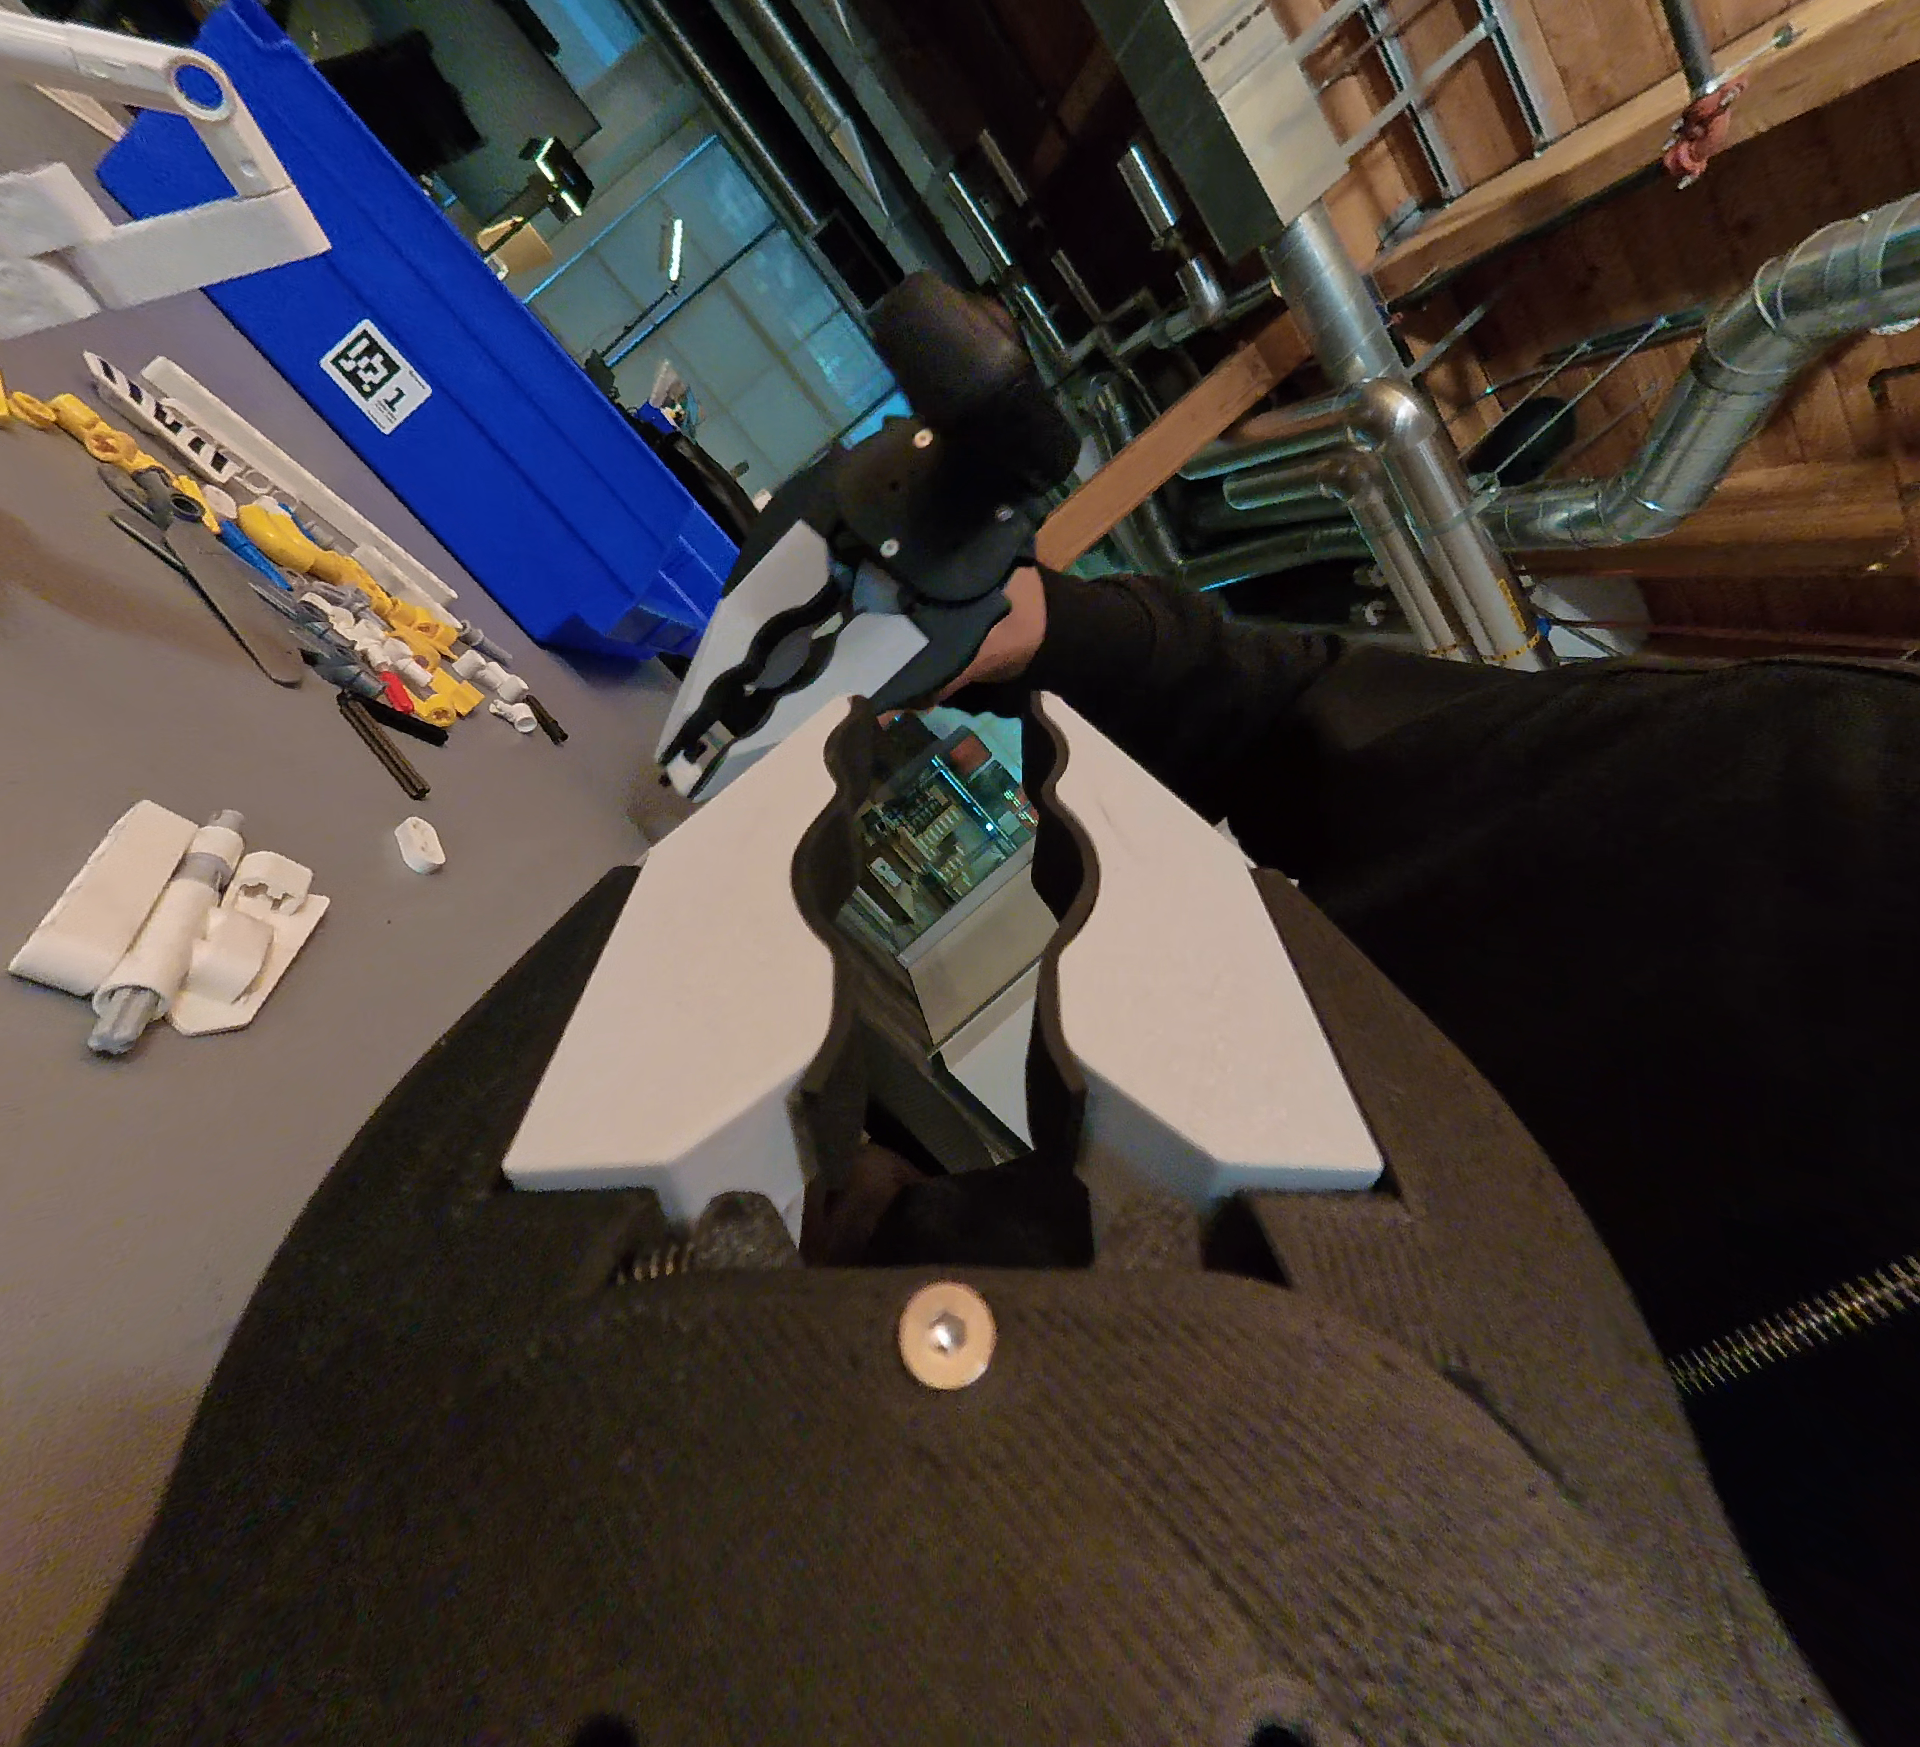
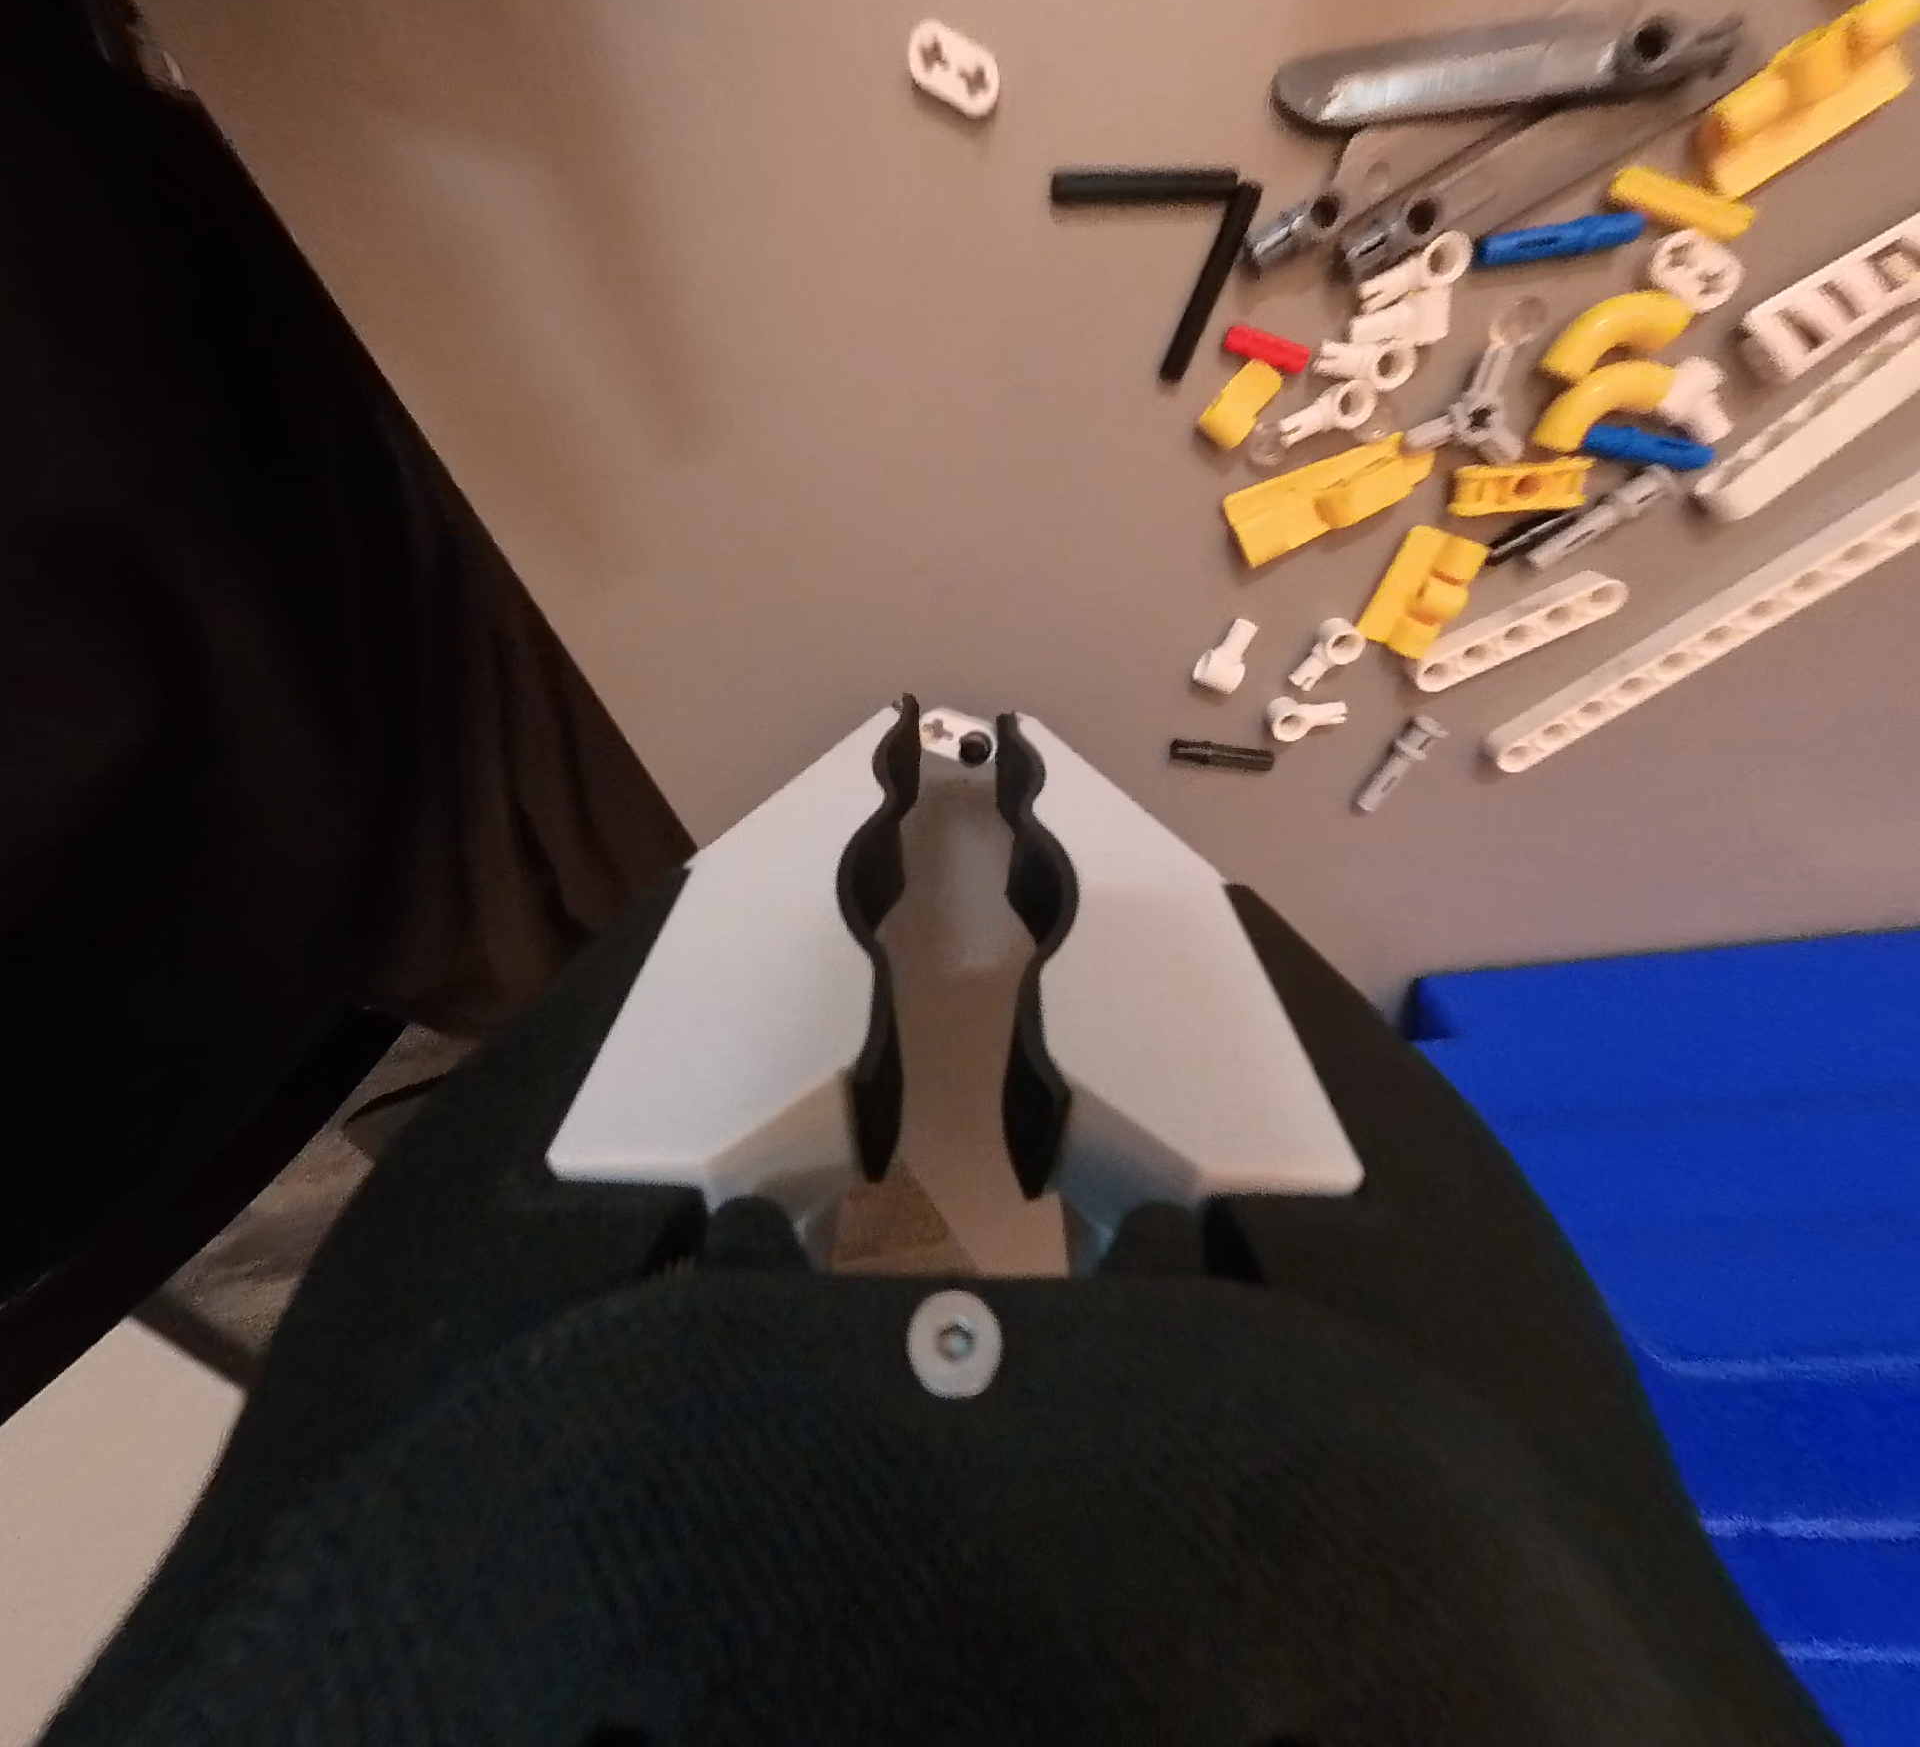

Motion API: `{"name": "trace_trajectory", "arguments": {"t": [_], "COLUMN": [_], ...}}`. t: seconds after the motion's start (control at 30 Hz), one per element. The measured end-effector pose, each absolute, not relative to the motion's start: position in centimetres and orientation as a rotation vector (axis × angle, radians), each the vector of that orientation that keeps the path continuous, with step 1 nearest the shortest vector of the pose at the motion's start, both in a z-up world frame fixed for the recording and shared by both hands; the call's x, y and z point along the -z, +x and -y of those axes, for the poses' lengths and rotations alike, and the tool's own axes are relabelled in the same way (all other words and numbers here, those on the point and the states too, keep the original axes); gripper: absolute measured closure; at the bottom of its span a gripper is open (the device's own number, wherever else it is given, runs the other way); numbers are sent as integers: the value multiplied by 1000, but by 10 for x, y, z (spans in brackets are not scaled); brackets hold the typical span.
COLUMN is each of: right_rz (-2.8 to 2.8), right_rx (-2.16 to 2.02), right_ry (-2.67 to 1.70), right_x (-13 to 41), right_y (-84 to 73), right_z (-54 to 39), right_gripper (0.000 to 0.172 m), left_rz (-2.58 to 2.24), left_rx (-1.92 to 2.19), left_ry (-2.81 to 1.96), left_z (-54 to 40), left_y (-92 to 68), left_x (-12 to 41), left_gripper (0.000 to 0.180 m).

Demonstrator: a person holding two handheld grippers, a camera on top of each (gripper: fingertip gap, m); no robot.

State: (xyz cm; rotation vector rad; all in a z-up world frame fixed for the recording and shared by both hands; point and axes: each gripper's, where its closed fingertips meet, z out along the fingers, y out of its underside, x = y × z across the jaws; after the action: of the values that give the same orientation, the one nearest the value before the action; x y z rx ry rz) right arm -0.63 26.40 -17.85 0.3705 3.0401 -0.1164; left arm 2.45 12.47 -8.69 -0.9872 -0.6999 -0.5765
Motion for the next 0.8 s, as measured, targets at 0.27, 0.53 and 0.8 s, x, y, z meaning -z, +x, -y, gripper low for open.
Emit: {"name": "trace_trajectory", "arguments": {"t": [0.27,0.53,0.8], "right_rz": [-2989,-2805,-2552], "right_rx": [349,1175,1632], "right_ry": [396,64,-30], "right_x": [199,114,63], "right_y": [1,38,65], "right_z": [-256,-178,-142], "right_gripper": [159,158,159], "left_rz": [694,697,585], "left_rx": [603,595,960], "left_ry": [-967,-980,-817], "left_z": [-123,-125,-150], "left_y": [25,24,52], "left_x": [85,87,68], "left_gripper": [154,154,140]}}
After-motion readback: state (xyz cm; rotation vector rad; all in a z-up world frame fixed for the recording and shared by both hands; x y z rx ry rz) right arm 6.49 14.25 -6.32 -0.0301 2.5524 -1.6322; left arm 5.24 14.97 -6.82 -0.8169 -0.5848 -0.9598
